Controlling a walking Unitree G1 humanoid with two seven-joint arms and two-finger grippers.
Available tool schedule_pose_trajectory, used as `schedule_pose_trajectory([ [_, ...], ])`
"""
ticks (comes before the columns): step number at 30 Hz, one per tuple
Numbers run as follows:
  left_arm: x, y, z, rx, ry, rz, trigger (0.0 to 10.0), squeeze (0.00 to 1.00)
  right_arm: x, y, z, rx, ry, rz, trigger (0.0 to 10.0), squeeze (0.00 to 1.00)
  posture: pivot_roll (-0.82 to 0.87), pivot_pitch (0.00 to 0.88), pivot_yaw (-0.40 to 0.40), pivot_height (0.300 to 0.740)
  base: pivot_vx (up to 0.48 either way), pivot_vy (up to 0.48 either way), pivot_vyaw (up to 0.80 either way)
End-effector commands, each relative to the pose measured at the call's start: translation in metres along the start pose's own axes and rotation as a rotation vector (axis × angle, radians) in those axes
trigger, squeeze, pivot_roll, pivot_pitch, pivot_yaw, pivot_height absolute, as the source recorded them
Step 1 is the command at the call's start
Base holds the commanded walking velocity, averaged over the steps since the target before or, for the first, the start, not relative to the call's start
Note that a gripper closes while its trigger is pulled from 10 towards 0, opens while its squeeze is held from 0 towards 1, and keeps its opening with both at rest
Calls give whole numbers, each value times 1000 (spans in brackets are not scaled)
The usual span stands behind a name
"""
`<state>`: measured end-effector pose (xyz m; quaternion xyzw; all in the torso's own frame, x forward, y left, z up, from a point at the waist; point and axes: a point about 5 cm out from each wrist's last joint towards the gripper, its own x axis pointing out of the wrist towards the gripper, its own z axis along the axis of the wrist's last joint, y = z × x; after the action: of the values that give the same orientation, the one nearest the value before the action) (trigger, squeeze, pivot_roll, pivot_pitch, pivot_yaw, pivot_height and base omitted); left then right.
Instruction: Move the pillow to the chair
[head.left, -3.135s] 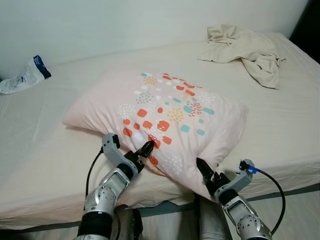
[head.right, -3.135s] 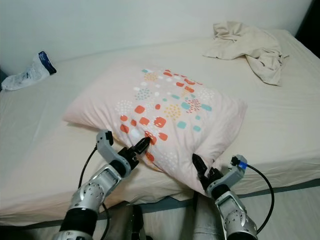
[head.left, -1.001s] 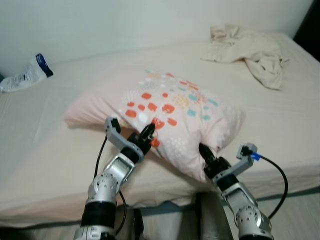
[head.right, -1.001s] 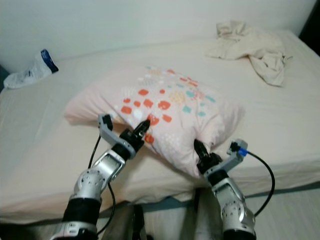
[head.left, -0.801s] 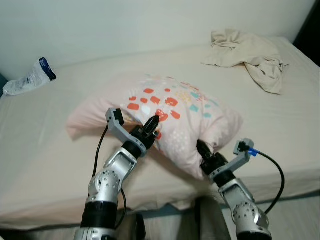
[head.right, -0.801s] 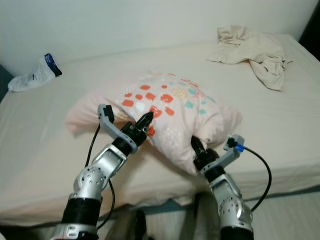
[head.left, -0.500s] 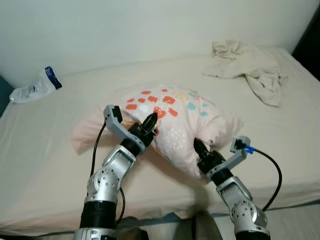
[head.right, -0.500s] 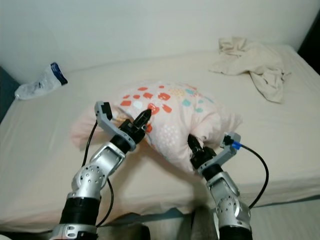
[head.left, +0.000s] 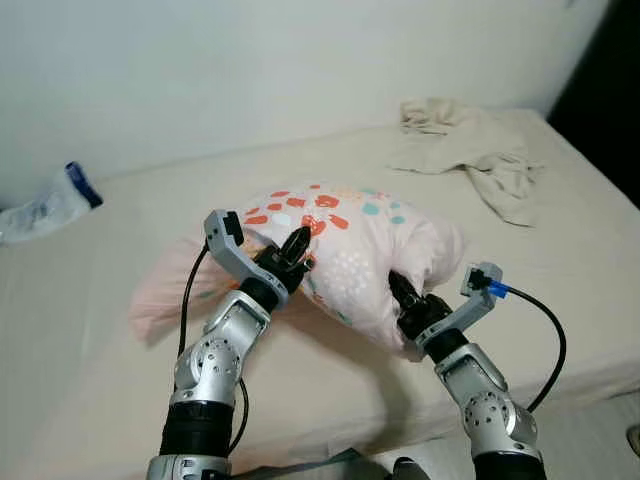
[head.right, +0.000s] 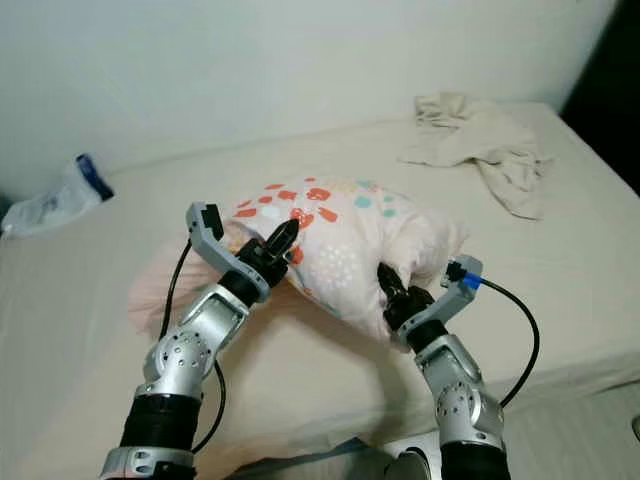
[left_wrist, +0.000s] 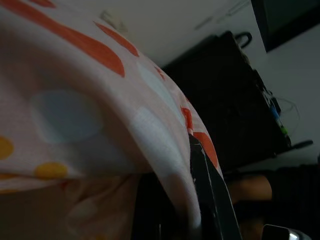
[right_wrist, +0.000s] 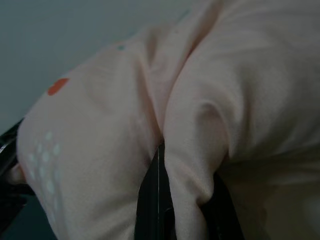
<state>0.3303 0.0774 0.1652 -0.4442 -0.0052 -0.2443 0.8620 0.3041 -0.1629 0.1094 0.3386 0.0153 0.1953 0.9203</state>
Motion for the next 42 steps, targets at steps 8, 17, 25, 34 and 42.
schedule_pose_trajectory([
  [8, -2, -1, -9, 22, 0, -22, 10000, 0, 9, 18, -13, -11, 70, 106, 10000, 0, -156, 74, 81, 740, 0, 0, 0],
  [17, -24, 27, -8, 227, 27, 123, 10000, 0, 5, 21, -32, -22, 124, 101, 10000, 0, -139, 75, 81, 740, 0, 0, 0],
  [25, -37, 42, 2, 572, 31, 195, 10000, 0, 0, 22, -49, -83, 173, 98, 10000, 0, -127, 72, 88, 740, 0, 0, 0],
  [34, -60, 68, -7, 863, 95, 195, 10000, 0, -8, 21, -58, -117, 205, 94, 10000, 0, -128, 74, 95, 740, 0, 0, 0],
  [42, -61, 72, -8, 880, 96, 209, 10000, 0, -10, 25, -62, -130, 207, 114, 10000, 0, -131, 77, 98, 740, 0, 0, 0],
])
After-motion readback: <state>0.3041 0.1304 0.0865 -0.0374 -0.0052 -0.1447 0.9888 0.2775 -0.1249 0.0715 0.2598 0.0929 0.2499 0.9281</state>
